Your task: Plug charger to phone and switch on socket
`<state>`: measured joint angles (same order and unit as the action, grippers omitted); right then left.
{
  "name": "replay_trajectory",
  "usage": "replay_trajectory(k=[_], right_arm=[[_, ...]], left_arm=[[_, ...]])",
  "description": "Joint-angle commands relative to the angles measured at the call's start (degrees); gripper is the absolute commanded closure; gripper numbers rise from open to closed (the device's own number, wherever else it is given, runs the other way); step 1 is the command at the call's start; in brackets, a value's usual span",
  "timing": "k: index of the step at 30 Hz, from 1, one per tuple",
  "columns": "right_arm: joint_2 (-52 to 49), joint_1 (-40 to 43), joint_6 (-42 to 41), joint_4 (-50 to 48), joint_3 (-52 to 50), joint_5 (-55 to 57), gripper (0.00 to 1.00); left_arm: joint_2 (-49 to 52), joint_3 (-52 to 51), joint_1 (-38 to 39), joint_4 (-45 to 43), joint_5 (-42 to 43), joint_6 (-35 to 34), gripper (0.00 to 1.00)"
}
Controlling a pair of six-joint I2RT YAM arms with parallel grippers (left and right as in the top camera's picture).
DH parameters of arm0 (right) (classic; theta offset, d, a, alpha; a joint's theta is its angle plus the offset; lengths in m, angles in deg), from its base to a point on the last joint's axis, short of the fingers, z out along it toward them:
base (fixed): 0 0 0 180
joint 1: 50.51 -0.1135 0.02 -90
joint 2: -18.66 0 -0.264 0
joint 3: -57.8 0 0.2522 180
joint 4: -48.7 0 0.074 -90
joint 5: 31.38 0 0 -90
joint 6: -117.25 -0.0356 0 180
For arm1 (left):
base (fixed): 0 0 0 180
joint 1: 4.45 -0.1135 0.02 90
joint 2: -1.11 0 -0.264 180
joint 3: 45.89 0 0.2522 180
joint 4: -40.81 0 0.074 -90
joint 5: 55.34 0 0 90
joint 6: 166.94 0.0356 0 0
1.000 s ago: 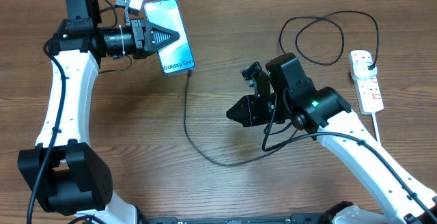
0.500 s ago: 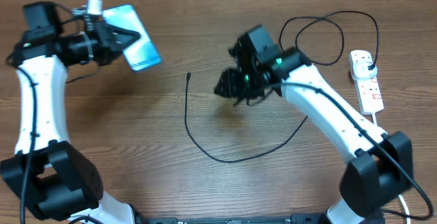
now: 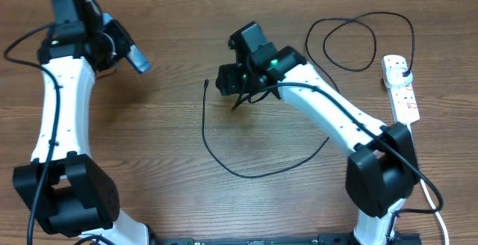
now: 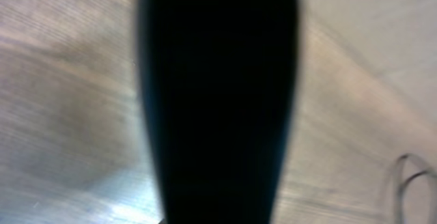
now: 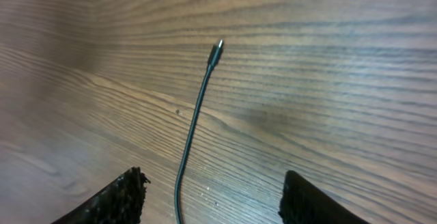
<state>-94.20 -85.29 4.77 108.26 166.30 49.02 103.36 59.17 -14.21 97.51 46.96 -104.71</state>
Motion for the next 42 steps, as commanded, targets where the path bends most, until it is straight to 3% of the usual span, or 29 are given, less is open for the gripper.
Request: replay_trajectory(k=[1,5,12,19,22,29,33,38,42], right_arm=[[-2.5,-1.5,-0.2,-2.0,1.4,3.9,0.35],[-6.0,-4.3,-1.2,-4.7,1.4,6.9,0.34],[-7.9,-6.0,-5.1,-8.5,1.3,12.8,0.37],[-11.1,-6.1,-5.9,-13.5,1.3,13.5,0.39],[-13.4,-6.4,-5.9,-16.0,1.3,15.5,0.39],[-19.8,-10.3,-5.9,-19.8,1.3,22.1,0.42],[-19.7,-10.1,-8.0,-6.6,4.0,26.7,0.44],[-19.7,-6.5,-11.8,11.1,10.9,21.8,0.44],[-19.7,-4.8,-10.5,7.4,11.0,17.6,0.43]], left_arm=[[-0.3,0.6,2.7,5.1,-0.6,4.1,0.96],[-0.4,2.2,2.9,17.9,16.5,15.1,0.96],[-3.0,6.7,2.2,35.8,30.1,27.2,0.96],[-4.9,6.7,-9.9,53.9,48.7,45.8,0.96],[-4.9,5.8,-13.9,53.9,49.3,44.3,0.96],[-4.9,5.8,-13.0,53.9,49.2,44.5,0.96],[-4.9,5.8,-13.1,53.9,49.2,44.5,0.96],[-4.9,5.8,-13.1,53.9,49.2,44.5,0.96],[-4.9,5.8,-13.1,53.9,49.2,44.5,0.96]])
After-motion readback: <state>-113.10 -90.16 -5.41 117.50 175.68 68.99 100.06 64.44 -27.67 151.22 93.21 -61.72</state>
